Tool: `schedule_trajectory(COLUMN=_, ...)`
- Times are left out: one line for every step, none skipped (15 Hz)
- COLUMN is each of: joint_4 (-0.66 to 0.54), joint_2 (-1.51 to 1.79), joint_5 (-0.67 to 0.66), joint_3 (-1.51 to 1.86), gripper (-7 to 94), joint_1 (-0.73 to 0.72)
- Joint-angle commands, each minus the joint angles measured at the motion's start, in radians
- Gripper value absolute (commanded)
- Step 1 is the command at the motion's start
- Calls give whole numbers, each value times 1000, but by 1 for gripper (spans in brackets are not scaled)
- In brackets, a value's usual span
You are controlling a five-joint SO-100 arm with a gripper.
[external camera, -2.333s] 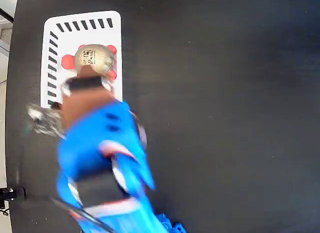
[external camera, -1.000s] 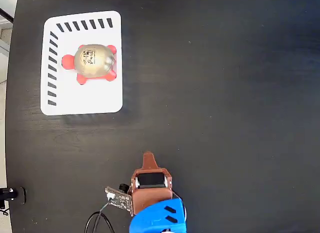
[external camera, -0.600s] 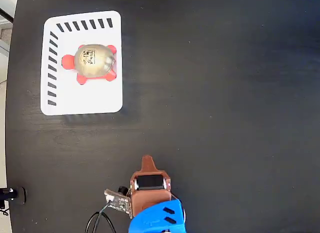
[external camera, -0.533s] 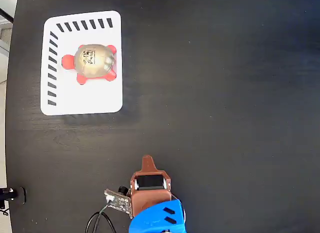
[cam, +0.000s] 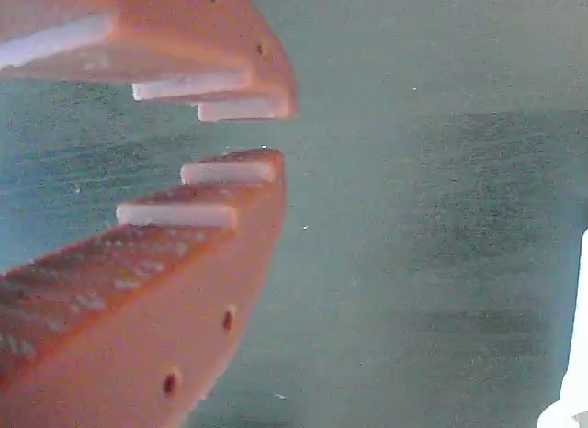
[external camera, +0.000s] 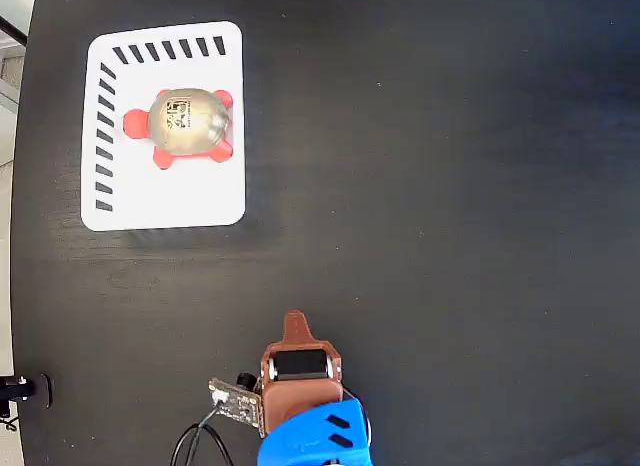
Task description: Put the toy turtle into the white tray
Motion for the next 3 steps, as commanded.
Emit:
schedule_trajectory(joint_4=6, joint_2=11, joint_5=6, joint_3=-5, gripper=0, joint_1=-6)
schedule_trajectory(joint_4=6, joint_2=11, joint_5=6, joint_3=-5, gripper=0, joint_1=-6)
schedule_trajectory(joint_4=6, joint_2=11, joint_5=6, joint_3=-5, gripper=0, joint_1=-6)
